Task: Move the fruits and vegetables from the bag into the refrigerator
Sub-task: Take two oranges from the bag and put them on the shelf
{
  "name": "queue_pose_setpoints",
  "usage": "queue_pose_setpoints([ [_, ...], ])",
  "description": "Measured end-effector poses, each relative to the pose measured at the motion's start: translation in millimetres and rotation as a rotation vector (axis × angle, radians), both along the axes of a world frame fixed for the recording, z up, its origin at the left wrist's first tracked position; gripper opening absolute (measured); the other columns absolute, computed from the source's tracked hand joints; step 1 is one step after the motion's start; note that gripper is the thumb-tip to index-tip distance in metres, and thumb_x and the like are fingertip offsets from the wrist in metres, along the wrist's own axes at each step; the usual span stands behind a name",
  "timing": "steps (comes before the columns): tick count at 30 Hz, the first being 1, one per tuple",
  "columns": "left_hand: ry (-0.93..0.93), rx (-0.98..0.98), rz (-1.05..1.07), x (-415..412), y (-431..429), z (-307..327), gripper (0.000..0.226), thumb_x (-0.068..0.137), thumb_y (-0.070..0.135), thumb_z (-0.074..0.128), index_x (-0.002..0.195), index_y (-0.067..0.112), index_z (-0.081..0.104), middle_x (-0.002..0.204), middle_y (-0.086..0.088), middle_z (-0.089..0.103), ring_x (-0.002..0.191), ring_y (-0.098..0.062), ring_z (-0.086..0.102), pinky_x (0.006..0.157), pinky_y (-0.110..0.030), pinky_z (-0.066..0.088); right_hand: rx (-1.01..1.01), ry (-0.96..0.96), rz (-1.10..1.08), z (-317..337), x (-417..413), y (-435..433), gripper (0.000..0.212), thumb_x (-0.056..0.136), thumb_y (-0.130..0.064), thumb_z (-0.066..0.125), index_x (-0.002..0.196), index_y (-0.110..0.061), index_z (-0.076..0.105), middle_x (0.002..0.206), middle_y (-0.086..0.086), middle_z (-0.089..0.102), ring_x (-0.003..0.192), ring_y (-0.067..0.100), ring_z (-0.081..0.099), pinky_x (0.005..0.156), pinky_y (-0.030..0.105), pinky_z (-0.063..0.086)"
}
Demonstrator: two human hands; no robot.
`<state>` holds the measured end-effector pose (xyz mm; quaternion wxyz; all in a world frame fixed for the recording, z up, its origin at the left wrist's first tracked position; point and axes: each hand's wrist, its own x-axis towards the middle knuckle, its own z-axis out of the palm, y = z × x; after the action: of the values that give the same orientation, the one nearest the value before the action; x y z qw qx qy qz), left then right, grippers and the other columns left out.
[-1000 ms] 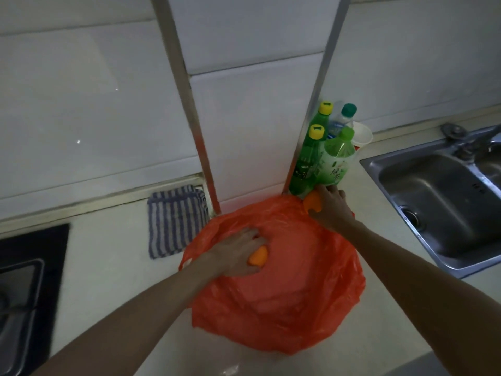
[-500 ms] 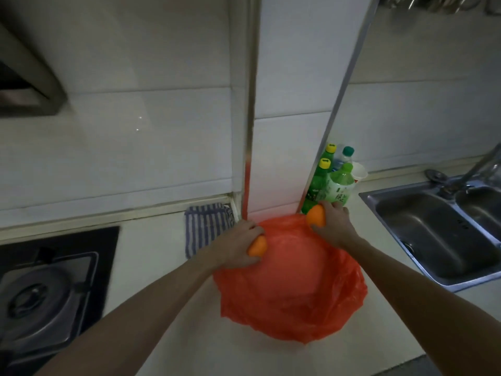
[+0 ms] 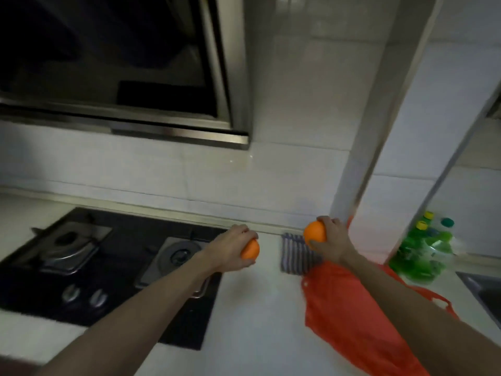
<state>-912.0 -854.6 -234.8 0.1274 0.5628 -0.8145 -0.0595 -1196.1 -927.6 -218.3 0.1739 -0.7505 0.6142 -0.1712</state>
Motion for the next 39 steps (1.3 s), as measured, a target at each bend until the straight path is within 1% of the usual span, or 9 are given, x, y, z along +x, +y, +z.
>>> queue_pose_setpoints([
  [2,-0.005,-0.041,0.069,39,25,13,0.062,0.076,0.046,0.067,0.129,0.022,0.047,0.127,-0.002,0.048,0.119,-0.021,0.044,0.1,-0.037,0.042,-0.023,-0.007,0.091,16,46,11,0.081,0.069,-0.043,0.074,0.137,-0.011,0.044,0.124,0.023,0.048,0.113,0.041,0.048,0.097,0.04,0.039],
  [5,0.022,-0.066,0.208,93,69,29,0.062,0.076,0.051,0.064,0.129,0.024,0.046,0.129,0.0,0.047,0.12,-0.02,0.043,0.101,-0.04,0.041,-0.041,-0.026,0.226,33,114,30,0.073,0.079,-0.03,0.075,0.14,-0.015,0.038,0.131,0.019,0.041,0.118,0.039,0.04,0.099,0.042,0.037],
  [10,0.015,-0.115,0.486,172,153,40,0.066,0.078,0.052,0.064,0.134,0.024,0.043,0.133,-0.001,0.046,0.123,-0.023,0.044,0.1,-0.041,0.042,-0.081,-0.047,0.445,55,226,65,0.072,0.08,-0.029,0.073,0.141,-0.017,0.035,0.135,0.017,0.038,0.122,0.036,0.036,0.099,0.039,0.037],
  [14,0.035,-0.133,0.685,231,222,52,0.067,0.081,0.052,0.063,0.138,0.028,0.038,0.14,0.001,0.04,0.129,-0.022,0.039,0.103,-0.039,0.041,-0.105,-0.064,0.646,69,315,100,0.07,0.082,-0.028,0.07,0.14,-0.019,0.034,0.134,0.012,0.036,0.124,0.032,0.035,0.097,0.039,0.04],
  [20,0.074,-0.165,0.937,300,323,67,0.064,0.08,0.048,0.065,0.134,0.023,0.042,0.128,-0.003,0.047,0.118,-0.024,0.047,0.098,-0.037,0.045,-0.135,-0.121,0.93,77,435,157,0.068,0.082,-0.029,0.068,0.14,-0.023,0.033,0.135,0.007,0.036,0.125,0.028,0.035,0.098,0.04,0.041],
  [25,0.069,-0.158,1.158,341,397,71,0.063,0.083,0.047,0.064,0.135,0.022,0.041,0.132,-0.003,0.045,0.12,-0.024,0.045,0.097,-0.037,0.044,-0.132,-0.151,1.141,74,527,206,0.065,0.082,-0.031,0.068,0.138,-0.024,0.035,0.136,0.004,0.037,0.126,0.027,0.036,0.101,0.043,0.041],
  [30,0.081,-0.201,1.322,385,456,73,0.064,0.08,0.053,0.059,0.134,0.024,0.042,0.127,-0.003,0.047,0.114,-0.025,0.05,0.095,-0.041,0.046,-0.115,-0.171,1.327,76,620,250,0.063,0.084,-0.034,0.068,0.137,-0.025,0.035,0.14,0.003,0.034,0.13,0.027,0.033,0.103,0.045,0.04],
  [34,0.077,-0.201,1.438,411,492,76,0.059,0.083,0.051,0.058,0.134,0.025,0.043,0.126,-0.003,0.048,0.11,-0.026,0.052,0.09,-0.038,0.047,-0.122,-0.195,1.456,80,692,284,0.066,0.084,-0.034,0.07,0.139,-0.021,0.036,0.139,0.007,0.036,0.131,0.028,0.034,0.105,0.039,0.036],
  [39,0.04,-0.203,1.586,449,534,89,0.057,0.085,0.049,0.059,0.134,0.026,0.042,0.13,-0.003,0.048,0.11,-0.025,0.052,0.09,-0.037,0.048,-0.093,-0.231,1.595,84,770,329,0.067,0.084,-0.035,0.069,0.14,-0.021,0.035,0.137,0.004,0.038,0.129,0.023,0.036,0.103,0.035,0.035],
])
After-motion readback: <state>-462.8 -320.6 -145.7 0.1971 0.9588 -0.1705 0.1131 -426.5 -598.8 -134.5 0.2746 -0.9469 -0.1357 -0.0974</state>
